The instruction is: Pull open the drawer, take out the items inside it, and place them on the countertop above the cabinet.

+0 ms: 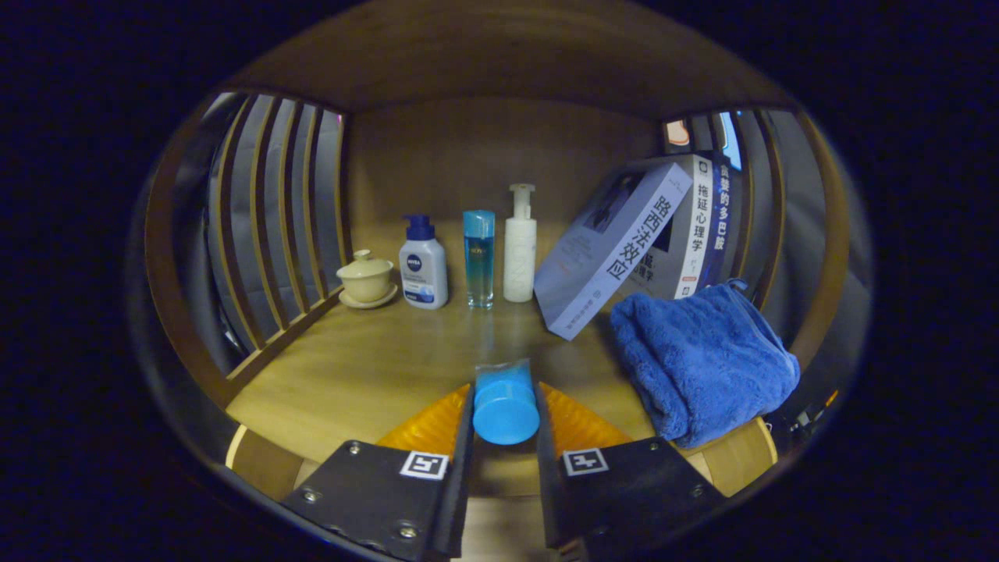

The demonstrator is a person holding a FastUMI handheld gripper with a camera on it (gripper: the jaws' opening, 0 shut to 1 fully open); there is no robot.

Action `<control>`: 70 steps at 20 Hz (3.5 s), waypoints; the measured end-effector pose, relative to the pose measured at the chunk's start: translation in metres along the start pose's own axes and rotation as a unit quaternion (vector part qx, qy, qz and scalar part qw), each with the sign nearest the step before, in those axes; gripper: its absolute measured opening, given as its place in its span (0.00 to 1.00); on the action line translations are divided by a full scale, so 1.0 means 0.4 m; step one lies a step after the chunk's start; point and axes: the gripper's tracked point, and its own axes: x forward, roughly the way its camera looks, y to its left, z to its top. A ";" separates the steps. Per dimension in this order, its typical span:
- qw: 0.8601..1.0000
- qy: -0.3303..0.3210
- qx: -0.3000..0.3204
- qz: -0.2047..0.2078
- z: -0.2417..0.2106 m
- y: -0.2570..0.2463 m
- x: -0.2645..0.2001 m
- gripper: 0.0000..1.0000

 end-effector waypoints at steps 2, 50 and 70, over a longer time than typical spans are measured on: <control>1.000 -0.001 -0.004 0.000 0.001 0.002 -0.008 0.40; 0.993 -0.105 0.055 0.003 -0.389 -0.144 -0.656 1.00; 0.981 -0.187 0.044 0.029 -0.476 -0.099 -0.468 0.99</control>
